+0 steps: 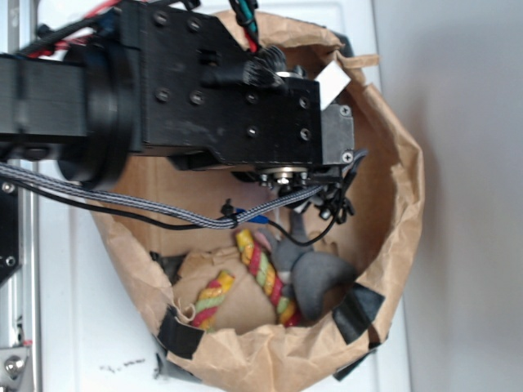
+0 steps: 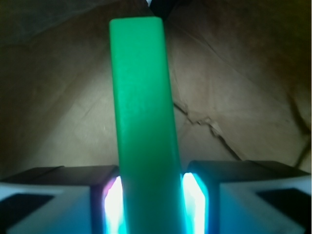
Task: Grab the green block.
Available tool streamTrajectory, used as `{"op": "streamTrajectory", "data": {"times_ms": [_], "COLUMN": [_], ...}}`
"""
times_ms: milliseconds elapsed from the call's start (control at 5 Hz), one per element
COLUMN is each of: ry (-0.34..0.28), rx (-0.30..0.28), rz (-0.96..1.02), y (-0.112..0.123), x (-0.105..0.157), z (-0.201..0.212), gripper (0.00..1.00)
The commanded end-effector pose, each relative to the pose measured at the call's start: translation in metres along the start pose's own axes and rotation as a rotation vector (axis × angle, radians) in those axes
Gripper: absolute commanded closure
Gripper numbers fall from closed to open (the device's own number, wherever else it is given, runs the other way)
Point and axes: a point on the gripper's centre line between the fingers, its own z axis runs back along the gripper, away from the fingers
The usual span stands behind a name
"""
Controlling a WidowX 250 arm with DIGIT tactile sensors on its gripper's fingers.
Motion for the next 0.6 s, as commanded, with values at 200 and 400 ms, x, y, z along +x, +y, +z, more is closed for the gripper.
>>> {"op": "streamTrajectory", "data": {"times_ms": [200,400], "ry": [0.002,0.003], "rx": [-0.126,-0.181], "rz": [-0.211,-0.263], "y": [0.038,0.044], "x": [0.012,0.011], "z": [0.103,0.115], "gripper": [1.0,1.0]}}
